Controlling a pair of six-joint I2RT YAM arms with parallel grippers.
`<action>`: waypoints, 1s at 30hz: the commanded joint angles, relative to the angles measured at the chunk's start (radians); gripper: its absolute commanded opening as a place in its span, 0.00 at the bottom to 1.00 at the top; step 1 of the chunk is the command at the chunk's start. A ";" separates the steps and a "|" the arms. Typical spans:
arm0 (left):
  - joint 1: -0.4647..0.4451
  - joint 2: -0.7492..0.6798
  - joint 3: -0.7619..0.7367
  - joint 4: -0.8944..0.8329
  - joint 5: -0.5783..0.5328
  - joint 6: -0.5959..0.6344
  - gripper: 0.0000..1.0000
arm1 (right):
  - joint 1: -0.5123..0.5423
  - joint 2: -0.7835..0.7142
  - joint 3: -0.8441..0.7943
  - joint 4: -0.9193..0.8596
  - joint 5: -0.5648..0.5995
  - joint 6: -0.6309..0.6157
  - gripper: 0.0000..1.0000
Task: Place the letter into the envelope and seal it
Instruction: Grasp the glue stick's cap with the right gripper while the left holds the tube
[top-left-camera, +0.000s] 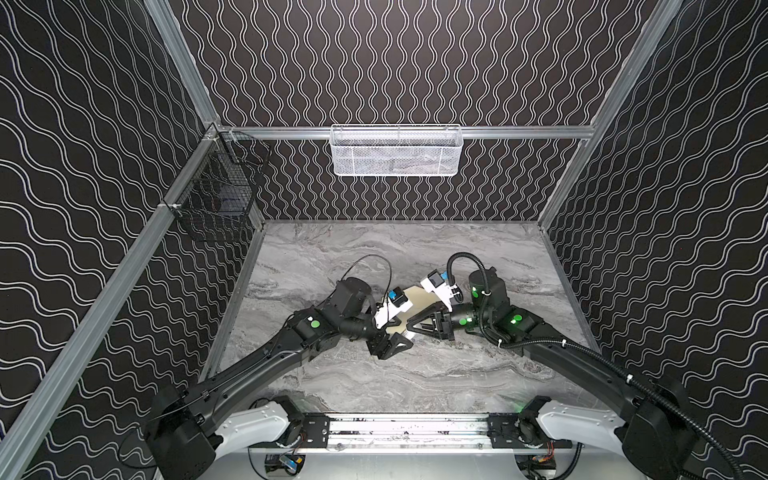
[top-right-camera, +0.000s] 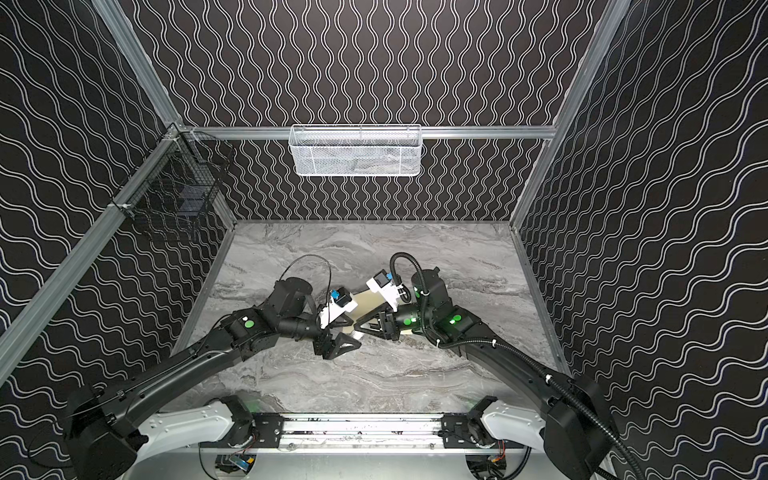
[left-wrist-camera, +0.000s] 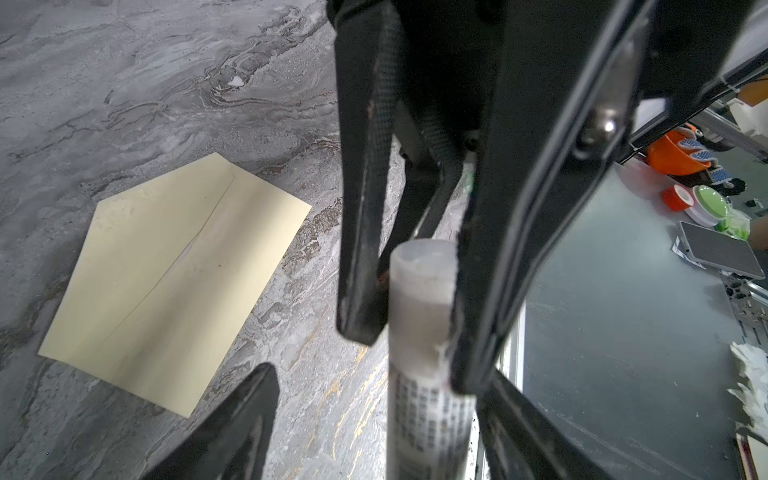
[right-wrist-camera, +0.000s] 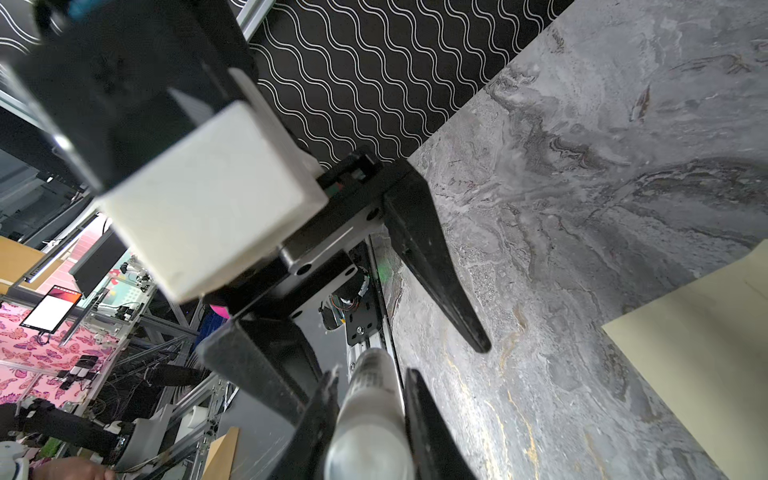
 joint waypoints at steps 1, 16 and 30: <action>-0.002 0.001 -0.004 0.058 0.014 -0.015 0.68 | -0.001 -0.006 0.007 0.050 0.002 0.008 0.07; -0.001 0.021 0.059 -0.069 0.007 0.109 0.05 | -0.005 -0.024 0.039 -0.020 0.038 -0.098 0.35; -0.002 0.002 0.142 -0.197 -0.011 0.303 0.00 | -0.009 -0.217 -0.027 -0.204 0.079 -1.138 0.86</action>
